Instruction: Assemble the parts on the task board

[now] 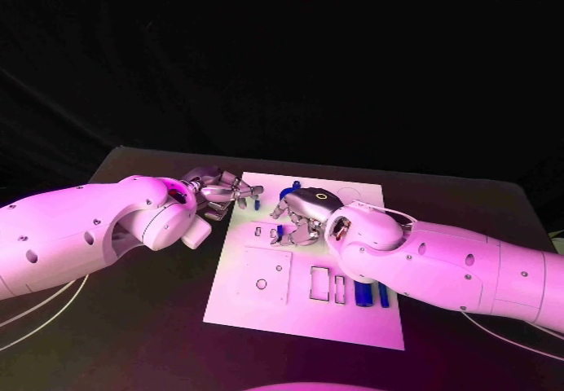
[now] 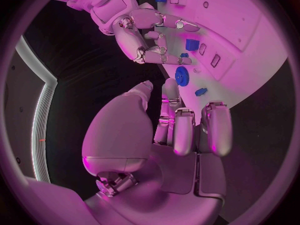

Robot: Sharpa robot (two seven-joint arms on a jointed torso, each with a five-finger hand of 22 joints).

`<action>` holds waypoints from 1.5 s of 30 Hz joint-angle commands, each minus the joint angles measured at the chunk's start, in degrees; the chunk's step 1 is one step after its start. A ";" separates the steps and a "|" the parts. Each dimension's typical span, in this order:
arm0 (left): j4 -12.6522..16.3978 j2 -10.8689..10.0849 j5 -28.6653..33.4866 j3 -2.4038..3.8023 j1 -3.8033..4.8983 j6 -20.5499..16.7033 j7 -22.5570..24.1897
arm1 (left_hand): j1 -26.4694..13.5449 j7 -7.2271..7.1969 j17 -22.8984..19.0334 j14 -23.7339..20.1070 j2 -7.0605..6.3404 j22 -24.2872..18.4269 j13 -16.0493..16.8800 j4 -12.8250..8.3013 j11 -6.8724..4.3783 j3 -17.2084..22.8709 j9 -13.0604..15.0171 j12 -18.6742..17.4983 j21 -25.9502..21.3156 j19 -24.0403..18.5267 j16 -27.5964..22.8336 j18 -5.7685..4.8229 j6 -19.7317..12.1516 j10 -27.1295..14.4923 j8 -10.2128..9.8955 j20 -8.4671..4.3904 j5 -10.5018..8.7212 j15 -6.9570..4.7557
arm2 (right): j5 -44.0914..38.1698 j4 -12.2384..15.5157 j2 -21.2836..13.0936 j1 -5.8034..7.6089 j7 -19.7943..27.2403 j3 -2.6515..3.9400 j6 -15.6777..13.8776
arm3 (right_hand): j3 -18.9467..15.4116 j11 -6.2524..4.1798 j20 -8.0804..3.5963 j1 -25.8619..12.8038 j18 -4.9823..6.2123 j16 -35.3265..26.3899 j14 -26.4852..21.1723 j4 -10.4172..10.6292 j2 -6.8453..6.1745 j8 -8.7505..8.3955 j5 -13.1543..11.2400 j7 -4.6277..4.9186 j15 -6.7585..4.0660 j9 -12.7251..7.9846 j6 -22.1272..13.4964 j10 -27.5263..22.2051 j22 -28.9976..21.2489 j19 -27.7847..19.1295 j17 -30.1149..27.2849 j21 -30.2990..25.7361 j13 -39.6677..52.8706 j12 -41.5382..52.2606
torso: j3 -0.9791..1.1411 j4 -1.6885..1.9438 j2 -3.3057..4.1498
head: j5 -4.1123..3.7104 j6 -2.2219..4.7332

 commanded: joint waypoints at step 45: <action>-12.12 15.22 -25.99 0.04 3.68 27.76 -27.25 | -6.07 -1.28 10.53 4.82 4.28 7.02 9.05 0.11 -1.13 -10.95 -0.85 9.57 2.89 3.06 3.95 -2.05 1.93 3.96 1.88 -0.26 -0.07 -0.40 | 41.34 13.57 -25.90 7.50 15.21 0.34 -15.47 | -2.46 -0.70 -0.78 4.11 5.00 -17.04 -0.90 2.92 3.44 2.96 4.96 -1.28 -0.62 1.71 0.96 -17.25 -7.25 -11.02 -10.09 -31.82 -30.35 -30.27 | 1.23 -2.07 -2.26 | 2.51 0.32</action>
